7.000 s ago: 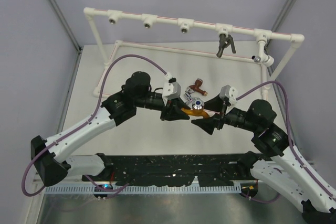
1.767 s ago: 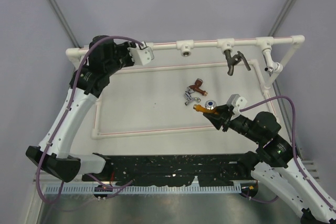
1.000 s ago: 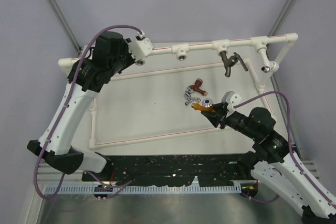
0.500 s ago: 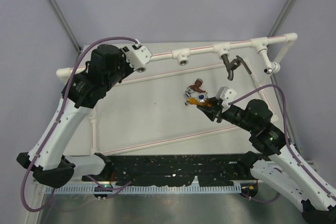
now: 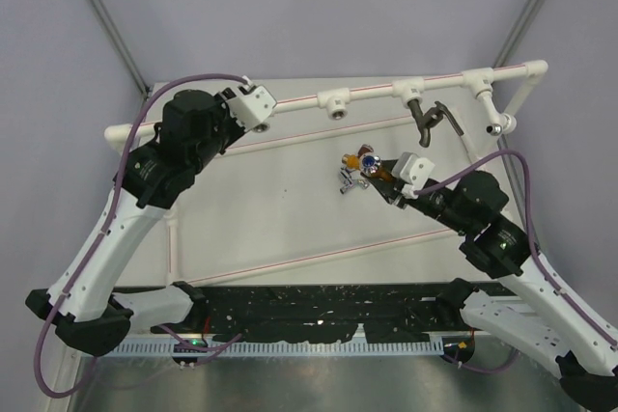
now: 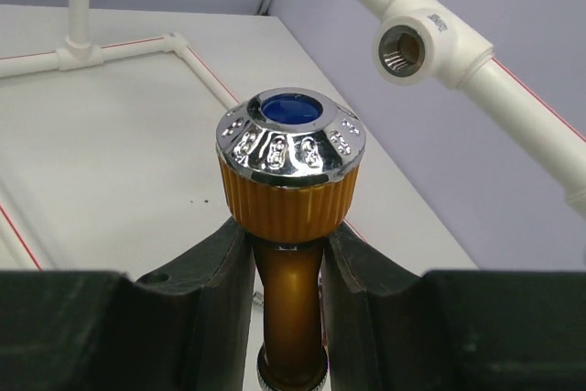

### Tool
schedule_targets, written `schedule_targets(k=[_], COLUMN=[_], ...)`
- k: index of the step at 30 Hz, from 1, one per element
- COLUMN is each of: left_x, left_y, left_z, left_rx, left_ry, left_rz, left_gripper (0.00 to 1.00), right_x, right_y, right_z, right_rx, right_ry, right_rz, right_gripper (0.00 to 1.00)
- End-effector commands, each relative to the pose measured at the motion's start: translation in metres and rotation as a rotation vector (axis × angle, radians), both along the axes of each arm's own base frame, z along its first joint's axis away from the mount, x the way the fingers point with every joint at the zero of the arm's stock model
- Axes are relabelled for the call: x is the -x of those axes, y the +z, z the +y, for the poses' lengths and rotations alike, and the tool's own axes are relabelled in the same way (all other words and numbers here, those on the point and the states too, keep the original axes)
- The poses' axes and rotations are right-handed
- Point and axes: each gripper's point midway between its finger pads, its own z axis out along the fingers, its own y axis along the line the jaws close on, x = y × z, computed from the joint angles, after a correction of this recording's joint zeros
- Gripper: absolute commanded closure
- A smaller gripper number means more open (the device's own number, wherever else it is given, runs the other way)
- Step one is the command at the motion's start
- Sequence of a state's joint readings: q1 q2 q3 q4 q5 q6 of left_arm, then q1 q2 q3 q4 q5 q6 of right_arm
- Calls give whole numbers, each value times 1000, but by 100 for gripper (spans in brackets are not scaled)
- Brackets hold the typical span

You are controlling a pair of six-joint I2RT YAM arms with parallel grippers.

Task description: Install the water faucets

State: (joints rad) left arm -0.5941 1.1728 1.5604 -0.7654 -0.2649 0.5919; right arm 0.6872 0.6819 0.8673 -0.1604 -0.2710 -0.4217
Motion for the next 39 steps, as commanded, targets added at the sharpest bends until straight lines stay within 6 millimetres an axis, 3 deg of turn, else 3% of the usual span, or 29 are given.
schedule_targets(k=[1,4,8,19,24,28,29,34,36,39], left_x=[-3,-6,-16,-26,-20,-10,3,42,57,70], left_y=[-11,-12,-5,16,30,54,74,82,70,32], left_z=[-24,-32,-49,-83,-73,-50,-20,50,77,109], left_rx=[328,345,375,491,499,503,526,610,652,667], left_ry=[62,44,11,-70,-57,-19,34,201,287,421], left_rz=[86,97,121,167,121,41,-26,-143,-174,-207], left_gripper=[84,84,85,87,61,27,14,4,4,3], right_x=[-12,-16,-23,-32,-34,-34,-33,-32,-32,-32], right_y=[44,55,53,59,59,54,52,49,45,42], right_z=[-8,-9,-4,-21,-27,-25,-27,-36,-38,-40], right_rx=[-25,-31,7,16,34,36,23,-2,-8,-19], right_ry=[-110,-163,-216,-404,-470,-472,-477,-501,-510,-516], right_rz=[-203,-310,-355,-543,-578,-572,-556,-533,-524,-516], right_gripper=[95,95,95,95,95,95,95,95,95,94])
